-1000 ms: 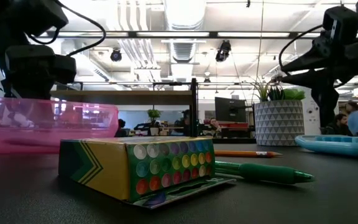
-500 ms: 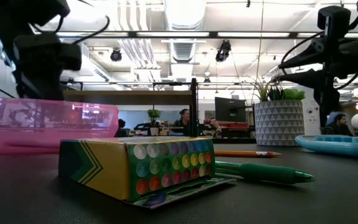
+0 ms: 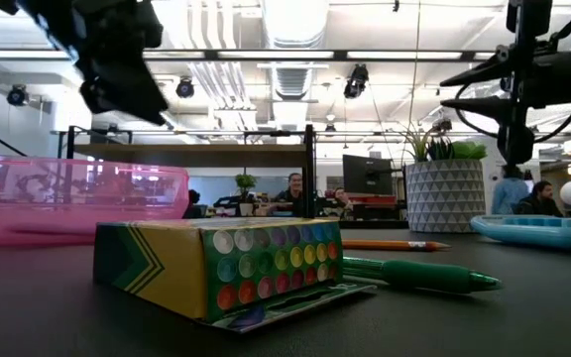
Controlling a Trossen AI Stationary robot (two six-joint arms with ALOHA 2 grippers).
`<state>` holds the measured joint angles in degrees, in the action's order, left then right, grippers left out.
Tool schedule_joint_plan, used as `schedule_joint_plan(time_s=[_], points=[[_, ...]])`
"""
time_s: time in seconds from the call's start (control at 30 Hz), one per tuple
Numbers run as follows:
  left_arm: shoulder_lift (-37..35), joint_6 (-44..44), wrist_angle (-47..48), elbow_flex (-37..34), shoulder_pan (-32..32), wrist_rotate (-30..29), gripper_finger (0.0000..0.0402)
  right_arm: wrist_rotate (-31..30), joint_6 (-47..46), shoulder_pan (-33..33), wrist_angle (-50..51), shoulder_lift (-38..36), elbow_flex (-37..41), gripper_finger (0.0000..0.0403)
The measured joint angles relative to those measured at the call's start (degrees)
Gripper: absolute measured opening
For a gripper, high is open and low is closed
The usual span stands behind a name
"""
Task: Pack school essentials
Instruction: Put the green eraser into the pencil box
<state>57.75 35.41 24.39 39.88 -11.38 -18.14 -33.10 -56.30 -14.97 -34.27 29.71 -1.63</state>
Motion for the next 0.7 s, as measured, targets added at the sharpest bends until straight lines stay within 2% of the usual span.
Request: schedule_joint_plan(time_s=[0.27,0.47,0.57,0.7], points=[[3.2,-1.9,-6.4,1.7,0.0,0.0,0.0155,-1.5,2.4,0.0,-0.6,1.8,-1.7,0.0098],[6.2,-1.9,-9.6,2.2,0.0,0.0,0.0155,-1.4,14.9,0.0,-0.2,7.2,-10.1,0.0098],[8.9,-2.0,-14.5,2.1,0.0,0.0,0.0155,-1.4,19.0,0.0,3.5,10.7,-15.2,0.0098],[14.3,-5.2,-19.5,3.3,0.0,-0.2,0.0155,-1.4,19.5,0.0,13.9,14.2,-22.4,0.0098]])
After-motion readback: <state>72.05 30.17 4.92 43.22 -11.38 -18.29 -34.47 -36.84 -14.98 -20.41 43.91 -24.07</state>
